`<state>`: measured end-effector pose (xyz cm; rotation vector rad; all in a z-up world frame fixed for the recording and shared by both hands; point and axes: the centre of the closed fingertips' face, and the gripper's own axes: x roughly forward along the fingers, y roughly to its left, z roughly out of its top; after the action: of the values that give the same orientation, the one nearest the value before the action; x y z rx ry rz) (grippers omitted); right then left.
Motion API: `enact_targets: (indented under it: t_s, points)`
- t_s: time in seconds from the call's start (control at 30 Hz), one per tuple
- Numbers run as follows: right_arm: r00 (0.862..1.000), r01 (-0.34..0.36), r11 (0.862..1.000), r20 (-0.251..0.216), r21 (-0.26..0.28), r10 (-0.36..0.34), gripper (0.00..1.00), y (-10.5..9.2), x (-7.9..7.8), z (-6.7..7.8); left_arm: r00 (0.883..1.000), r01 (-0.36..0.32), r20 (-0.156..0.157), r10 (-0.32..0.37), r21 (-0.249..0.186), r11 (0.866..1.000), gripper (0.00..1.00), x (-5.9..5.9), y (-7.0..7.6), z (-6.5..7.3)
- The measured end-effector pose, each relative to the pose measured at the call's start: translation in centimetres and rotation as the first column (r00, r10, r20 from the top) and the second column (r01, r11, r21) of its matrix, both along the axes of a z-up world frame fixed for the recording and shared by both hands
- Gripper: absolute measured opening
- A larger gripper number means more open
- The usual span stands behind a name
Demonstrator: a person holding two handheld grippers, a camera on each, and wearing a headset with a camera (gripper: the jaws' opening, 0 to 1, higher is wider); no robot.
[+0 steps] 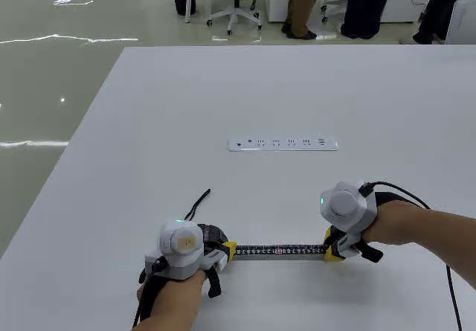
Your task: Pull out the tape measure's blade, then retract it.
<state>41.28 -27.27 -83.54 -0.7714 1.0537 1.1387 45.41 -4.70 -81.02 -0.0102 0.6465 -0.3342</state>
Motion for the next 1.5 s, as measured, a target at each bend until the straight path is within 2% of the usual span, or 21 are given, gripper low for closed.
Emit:
enact_targets:
  t_s: [1.5]
  points:
    - [1.0,-0.006,0.999,-0.001,0.035,0.006,0.14,2.8,0.5,-0.2,1.0,0.001,-0.006,-0.001,-0.005,1.0,0.63,0.0,-0.2,-0.1]
